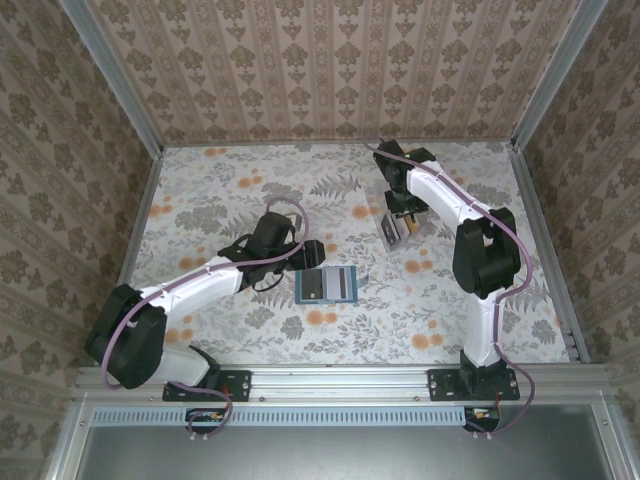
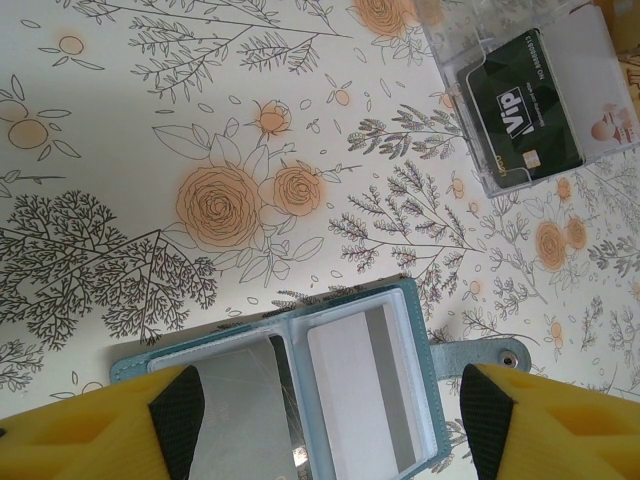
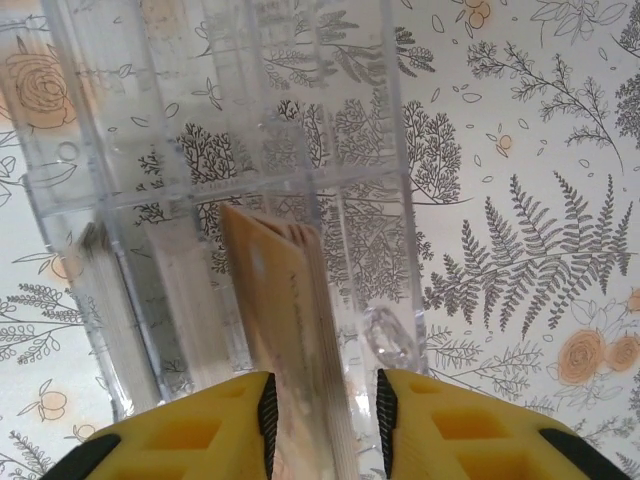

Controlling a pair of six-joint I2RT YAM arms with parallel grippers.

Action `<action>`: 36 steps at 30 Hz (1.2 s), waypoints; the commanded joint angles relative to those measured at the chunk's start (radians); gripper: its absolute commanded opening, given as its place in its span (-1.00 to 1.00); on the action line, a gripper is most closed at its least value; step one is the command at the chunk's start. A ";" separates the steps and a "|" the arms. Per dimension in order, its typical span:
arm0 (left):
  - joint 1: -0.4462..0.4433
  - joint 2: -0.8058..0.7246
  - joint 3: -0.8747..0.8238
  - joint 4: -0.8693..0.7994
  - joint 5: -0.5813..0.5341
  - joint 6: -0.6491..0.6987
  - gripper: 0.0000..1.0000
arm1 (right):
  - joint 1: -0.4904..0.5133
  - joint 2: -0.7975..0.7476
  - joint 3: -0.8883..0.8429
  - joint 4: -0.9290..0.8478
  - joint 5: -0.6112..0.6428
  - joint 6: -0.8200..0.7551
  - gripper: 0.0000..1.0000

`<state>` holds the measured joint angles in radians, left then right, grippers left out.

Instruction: Put the credit cards into the card holder

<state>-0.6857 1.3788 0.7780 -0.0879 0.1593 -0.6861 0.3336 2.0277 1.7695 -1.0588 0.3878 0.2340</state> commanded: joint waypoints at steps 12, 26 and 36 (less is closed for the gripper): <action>0.006 -0.008 -0.014 -0.012 0.000 0.001 0.42 | 0.001 -0.036 0.028 -0.041 0.049 -0.004 -0.46; 0.007 0.003 -0.010 -0.008 0.010 -0.001 0.42 | 0.006 -0.024 0.018 -0.030 0.070 0.001 0.17; 0.006 0.009 -0.002 -0.009 0.016 0.000 0.42 | -0.003 0.016 -0.008 -0.012 0.101 0.010 0.16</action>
<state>-0.6853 1.3792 0.7715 -0.0875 0.1608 -0.6861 0.3351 2.0239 1.7702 -1.0550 0.4427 0.2375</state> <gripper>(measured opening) 0.711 0.583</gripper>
